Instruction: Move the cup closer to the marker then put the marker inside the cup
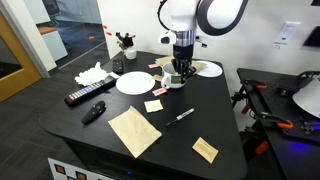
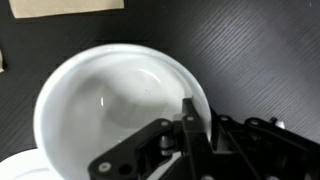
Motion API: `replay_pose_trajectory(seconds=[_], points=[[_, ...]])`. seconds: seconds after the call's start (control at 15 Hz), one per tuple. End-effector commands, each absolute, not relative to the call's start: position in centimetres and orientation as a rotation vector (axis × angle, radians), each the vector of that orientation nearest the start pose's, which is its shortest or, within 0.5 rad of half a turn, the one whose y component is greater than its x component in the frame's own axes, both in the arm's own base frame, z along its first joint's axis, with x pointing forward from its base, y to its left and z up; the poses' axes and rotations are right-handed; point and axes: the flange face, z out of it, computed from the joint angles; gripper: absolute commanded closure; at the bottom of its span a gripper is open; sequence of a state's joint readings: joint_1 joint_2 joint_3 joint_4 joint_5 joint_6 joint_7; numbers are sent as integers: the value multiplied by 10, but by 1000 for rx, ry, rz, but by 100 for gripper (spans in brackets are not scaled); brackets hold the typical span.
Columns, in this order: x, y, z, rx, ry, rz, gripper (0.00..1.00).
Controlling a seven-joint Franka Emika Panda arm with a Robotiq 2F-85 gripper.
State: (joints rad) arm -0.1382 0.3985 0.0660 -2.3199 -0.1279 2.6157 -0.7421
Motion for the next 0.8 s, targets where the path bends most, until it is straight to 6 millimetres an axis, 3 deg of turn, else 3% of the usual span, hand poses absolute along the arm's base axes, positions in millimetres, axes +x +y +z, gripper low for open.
replay_pose_trajectory(seconds=[0.0, 0.6, 0.67, 0.73], points=[[485, -7, 160, -2879, -1189, 188, 97], [466, 32, 152, -2836, -1242, 193, 97], [465, 34, 153, -2834, -1246, 194, 65], [465, 36, 153, -2836, -1249, 196, 64]])
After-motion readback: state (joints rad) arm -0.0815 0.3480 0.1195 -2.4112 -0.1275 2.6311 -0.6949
